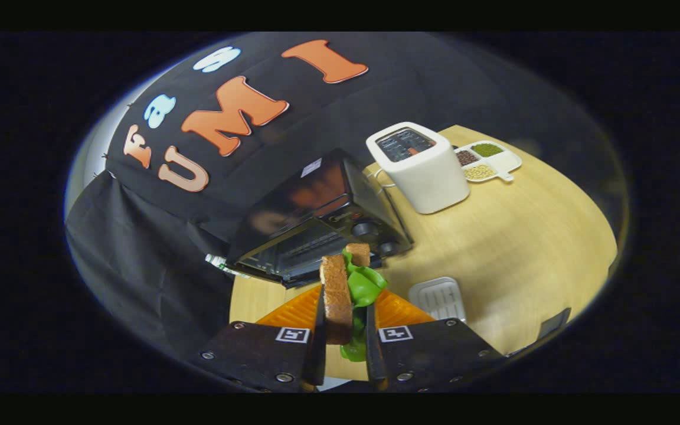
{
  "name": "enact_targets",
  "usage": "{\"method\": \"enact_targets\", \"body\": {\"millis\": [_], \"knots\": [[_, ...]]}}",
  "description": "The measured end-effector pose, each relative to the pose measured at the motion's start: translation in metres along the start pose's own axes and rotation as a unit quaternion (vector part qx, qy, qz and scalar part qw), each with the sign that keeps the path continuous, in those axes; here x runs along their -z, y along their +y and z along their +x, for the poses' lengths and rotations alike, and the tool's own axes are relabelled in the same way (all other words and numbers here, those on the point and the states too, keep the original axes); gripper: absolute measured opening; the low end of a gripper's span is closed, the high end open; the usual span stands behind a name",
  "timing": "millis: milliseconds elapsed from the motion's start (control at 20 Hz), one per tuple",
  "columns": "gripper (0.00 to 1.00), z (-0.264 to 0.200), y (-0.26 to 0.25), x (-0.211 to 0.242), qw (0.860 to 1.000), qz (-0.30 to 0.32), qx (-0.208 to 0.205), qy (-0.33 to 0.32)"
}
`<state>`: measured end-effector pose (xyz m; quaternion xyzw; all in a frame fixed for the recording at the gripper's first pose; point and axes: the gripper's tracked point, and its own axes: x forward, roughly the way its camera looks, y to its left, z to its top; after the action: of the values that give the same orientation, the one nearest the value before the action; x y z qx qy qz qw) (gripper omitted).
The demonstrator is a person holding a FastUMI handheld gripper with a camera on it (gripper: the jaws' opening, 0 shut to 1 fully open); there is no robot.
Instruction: Open the toaster oven, put the food inside, and close the toaster oven door.
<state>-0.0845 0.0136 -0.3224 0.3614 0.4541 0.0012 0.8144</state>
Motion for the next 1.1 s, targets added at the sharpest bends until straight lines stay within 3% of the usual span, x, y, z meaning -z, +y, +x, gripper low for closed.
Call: {"method": "enact_targets", "body": {"millis": [500, 1100], "knots": [[0.28, 0.077, 0.058, 0.007, 0.994, 0.078, -0.070, -0.023], [0.28, 0.161, 0.074, -0.004, 0.983, 0.131, -0.071, -0.104]]}}
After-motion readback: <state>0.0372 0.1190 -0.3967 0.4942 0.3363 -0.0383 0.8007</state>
